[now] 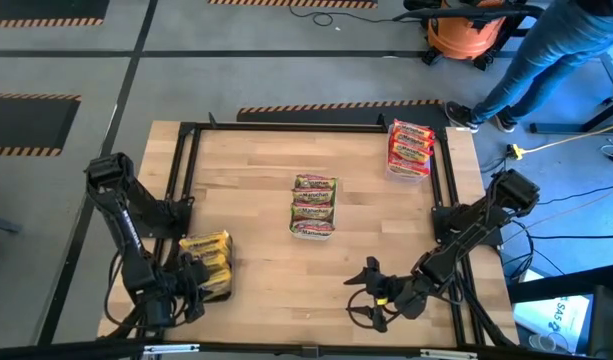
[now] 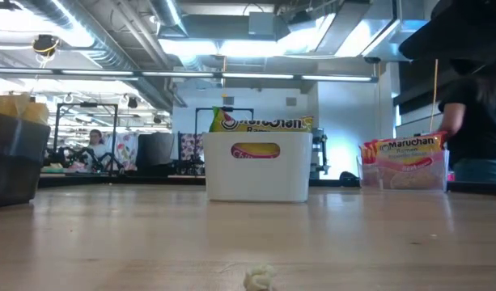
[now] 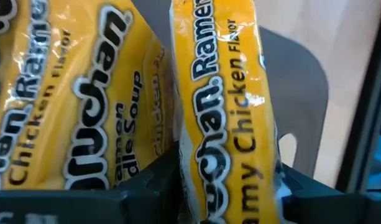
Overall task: Sort Maruchan noodles
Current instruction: Put the yellow noodle pack into the black bin, then return to Home Position
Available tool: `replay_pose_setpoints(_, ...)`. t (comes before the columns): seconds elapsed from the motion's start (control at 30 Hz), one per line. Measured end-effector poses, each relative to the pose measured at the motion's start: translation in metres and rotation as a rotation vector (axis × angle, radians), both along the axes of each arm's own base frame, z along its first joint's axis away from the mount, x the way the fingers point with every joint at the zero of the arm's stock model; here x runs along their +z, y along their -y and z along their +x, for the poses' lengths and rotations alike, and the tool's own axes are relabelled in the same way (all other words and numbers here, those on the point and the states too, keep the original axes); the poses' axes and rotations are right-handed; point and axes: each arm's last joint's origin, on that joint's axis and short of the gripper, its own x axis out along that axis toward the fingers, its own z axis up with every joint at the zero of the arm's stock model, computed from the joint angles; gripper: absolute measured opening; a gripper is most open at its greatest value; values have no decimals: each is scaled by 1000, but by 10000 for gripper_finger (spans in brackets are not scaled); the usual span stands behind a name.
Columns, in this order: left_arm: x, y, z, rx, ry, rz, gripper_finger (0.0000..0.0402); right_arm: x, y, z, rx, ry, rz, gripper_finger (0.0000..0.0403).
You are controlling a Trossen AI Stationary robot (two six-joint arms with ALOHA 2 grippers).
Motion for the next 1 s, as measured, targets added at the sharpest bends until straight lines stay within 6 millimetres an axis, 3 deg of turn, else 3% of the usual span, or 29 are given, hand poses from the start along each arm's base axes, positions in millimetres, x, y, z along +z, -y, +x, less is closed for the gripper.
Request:
replay_pose_setpoints(0.37, 0, 1, -2, -19, -150, -50, 201, 0, 0, 0, -2, 0, 1, 298)
replay_pose_setpoints(0.57, 25, 8, 2, -89, -154, -76, 200, 0, 0, 0, -2, 1, -4, 298)
replay_pose_setpoints(0.8, 75, 3, 7, -51, 110, -44, 200, 4, -1, 0, 2, 16, 29, 298)
replay_pose_setpoints(1.0, 103, 5, 15, 47, 431, -27, 201, 40, 10, -10, -9, 73, 20, 298)
